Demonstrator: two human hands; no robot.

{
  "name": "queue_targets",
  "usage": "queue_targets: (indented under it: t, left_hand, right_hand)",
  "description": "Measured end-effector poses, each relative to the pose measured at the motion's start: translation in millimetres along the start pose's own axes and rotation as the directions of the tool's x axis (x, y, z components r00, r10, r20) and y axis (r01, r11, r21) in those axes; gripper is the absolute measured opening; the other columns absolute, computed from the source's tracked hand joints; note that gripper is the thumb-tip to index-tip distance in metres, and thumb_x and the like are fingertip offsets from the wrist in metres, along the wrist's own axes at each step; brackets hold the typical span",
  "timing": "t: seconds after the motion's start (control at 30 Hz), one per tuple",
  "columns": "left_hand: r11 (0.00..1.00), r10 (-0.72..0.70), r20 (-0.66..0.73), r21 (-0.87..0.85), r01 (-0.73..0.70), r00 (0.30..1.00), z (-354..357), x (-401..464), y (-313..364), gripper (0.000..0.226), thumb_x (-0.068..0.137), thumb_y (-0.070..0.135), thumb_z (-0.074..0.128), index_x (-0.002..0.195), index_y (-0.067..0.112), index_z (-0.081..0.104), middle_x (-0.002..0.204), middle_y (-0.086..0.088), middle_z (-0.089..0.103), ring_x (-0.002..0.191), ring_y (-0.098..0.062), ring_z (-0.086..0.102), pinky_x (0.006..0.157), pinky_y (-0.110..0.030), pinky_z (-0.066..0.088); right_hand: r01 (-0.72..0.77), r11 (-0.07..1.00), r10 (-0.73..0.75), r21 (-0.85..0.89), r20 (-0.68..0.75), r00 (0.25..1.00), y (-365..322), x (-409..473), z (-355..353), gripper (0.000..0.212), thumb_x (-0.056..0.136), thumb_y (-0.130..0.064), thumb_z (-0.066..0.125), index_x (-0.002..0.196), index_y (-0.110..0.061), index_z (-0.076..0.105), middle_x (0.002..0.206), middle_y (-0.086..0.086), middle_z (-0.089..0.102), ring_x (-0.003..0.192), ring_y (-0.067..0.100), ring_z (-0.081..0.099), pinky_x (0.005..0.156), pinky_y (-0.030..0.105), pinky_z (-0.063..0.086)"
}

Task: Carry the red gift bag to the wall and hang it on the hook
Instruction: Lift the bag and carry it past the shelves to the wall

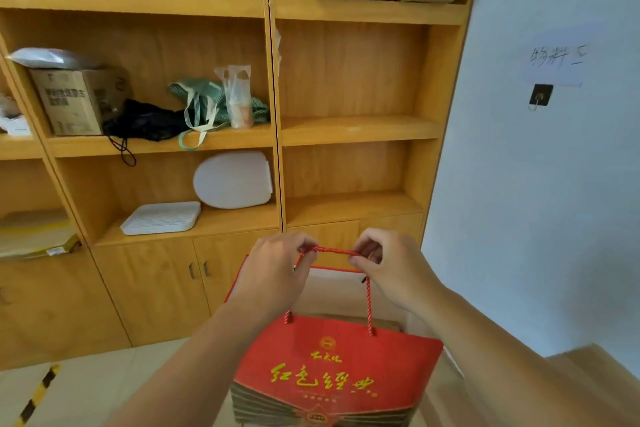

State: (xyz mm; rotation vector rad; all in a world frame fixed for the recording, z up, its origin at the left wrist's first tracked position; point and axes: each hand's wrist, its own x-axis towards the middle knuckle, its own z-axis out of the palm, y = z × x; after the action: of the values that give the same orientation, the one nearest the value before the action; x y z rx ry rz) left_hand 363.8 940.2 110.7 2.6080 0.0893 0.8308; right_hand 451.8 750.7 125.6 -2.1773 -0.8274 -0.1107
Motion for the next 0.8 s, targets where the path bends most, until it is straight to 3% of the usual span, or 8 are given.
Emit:
queue_targets:
  t: [0.1, 0.2, 0.43, 0.63, 0.8]
  left_hand:
    - [1.0, -0.008, 0.023, -0.005, 0.009, 1.0, 13, 46, -34, 0.01, 0.095, 0.028, 0.068, 0.104, 0.029, 0.073, 0.097, 0.016, 0.076, 0.093, -0.005, 0.069, 0.087, -0.04, 0.057]
    - [0.999, -0.016, 0.033, -0.027, 0.017, 0.999, 22, 92, -66, 0.01, 0.094, 0.026, 0.069, 0.102, 0.027, 0.074, 0.096, 0.013, 0.077, 0.092, -0.007, 0.069, 0.085, -0.041, 0.057]
    - [0.996, 0.035, 0.061, -0.083, -0.03, 0.997, 60, 193, -142, 0.009, 0.095, 0.025, 0.069, 0.102, 0.026, 0.073, 0.094, 0.011, 0.076, 0.091, -0.01, 0.068, 0.084, -0.039, 0.055]
    - [0.964, 0.216, 0.116, -0.183, -0.193, 0.969, 117, 292, -218, 0.007, 0.094, 0.029, 0.068, 0.1, 0.03, 0.072, 0.091, 0.014, 0.074, 0.089, -0.008, 0.067, 0.083, -0.04, 0.055]
    - [0.921, 0.364, 0.223, -0.229, -0.314, 0.904, 158, 365, -257, 0.013, 0.095, 0.052, 0.052, 0.104, 0.046, 0.06, 0.093, 0.026, 0.068, 0.093, -0.004, 0.063, 0.078, -0.038, 0.057]
  right_hand:
    - [-0.033, 0.998, 0.033, 0.049, 0.013, 0.999, 15, 58, 11, 0.011, 0.084, -0.024, 0.084, 0.087, -0.022, 0.074, 0.079, -0.008, 0.073, 0.072, 0.011, 0.068, 0.065, 0.031, 0.059]
    - [-0.046, 0.997, 0.045, 0.059, 0.011, 0.999, 21, 113, 22, 0.017, 0.081, -0.024, 0.088, 0.086, -0.019, 0.072, 0.077, -0.005, 0.072, 0.064, 0.009, 0.064, 0.059, 0.025, 0.054]
    - [-0.077, 0.997, 0.077, 0.005, -0.044, 0.996, 42, 223, 52, 0.027, 0.081, -0.021, 0.088, 0.078, -0.017, 0.062, 0.066, 0.002, 0.068, 0.062, 0.027, 0.067, 0.054, 0.03, 0.048]
    - [-0.213, 0.976, 0.206, -0.037, -0.134, 0.969, 74, 305, 84, 0.033, 0.079, -0.019, 0.088, 0.069, -0.023, 0.057, 0.058, -0.003, 0.062, 0.051, 0.01, 0.054, 0.053, 0.028, 0.044]
    - [-0.377, 0.926, 0.362, -0.008, -0.264, 0.894, 90, 345, 97, 0.026, 0.078, -0.023, 0.089, 0.078, -0.024, 0.062, 0.073, 0.003, 0.075, 0.066, 0.019, 0.073, 0.062, 0.032, 0.058]
